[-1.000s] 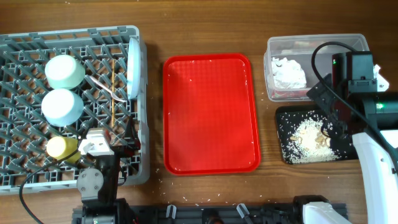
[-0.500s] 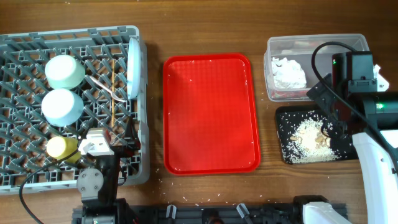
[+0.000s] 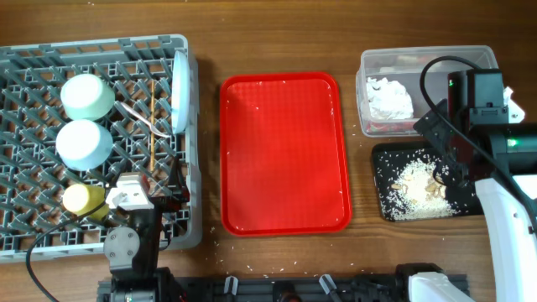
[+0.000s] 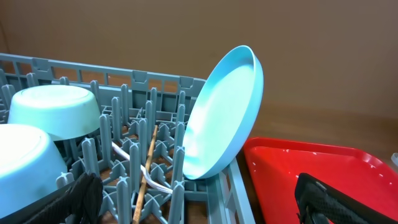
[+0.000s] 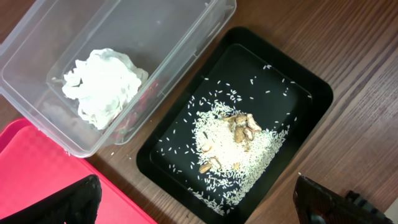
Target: Sort waste into correct bins and load items into the dishwasher rack
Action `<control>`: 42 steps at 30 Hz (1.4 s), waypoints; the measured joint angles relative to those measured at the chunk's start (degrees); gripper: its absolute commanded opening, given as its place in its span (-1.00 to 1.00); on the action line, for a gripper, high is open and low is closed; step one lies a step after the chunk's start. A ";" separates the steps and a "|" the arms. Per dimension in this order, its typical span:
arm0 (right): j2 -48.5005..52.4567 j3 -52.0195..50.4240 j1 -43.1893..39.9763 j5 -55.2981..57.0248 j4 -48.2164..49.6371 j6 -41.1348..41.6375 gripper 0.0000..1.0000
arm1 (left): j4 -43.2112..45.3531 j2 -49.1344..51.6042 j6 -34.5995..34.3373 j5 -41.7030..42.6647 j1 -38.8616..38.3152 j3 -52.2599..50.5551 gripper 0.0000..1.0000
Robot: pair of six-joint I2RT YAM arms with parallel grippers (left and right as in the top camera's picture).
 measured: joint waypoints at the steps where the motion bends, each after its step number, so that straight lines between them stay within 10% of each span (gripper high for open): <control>1: -0.46 0.00 0.00 0.00 0.00 0.00 0.99 | 0.00 0.00 0.00 0.00 0.00 0.00 1.00; 26: -27.12 -0.35 0.00 0.00 -6.62 0.02 0.99 | 0.00 0.00 0.00 -0.02 0.00 -0.02 1.00; 42: -48.13 -29.40 0.00 -5.84 20.28 -2.43 0.99 | 0.00 0.00 0.00 -0.02 0.00 0.00 1.00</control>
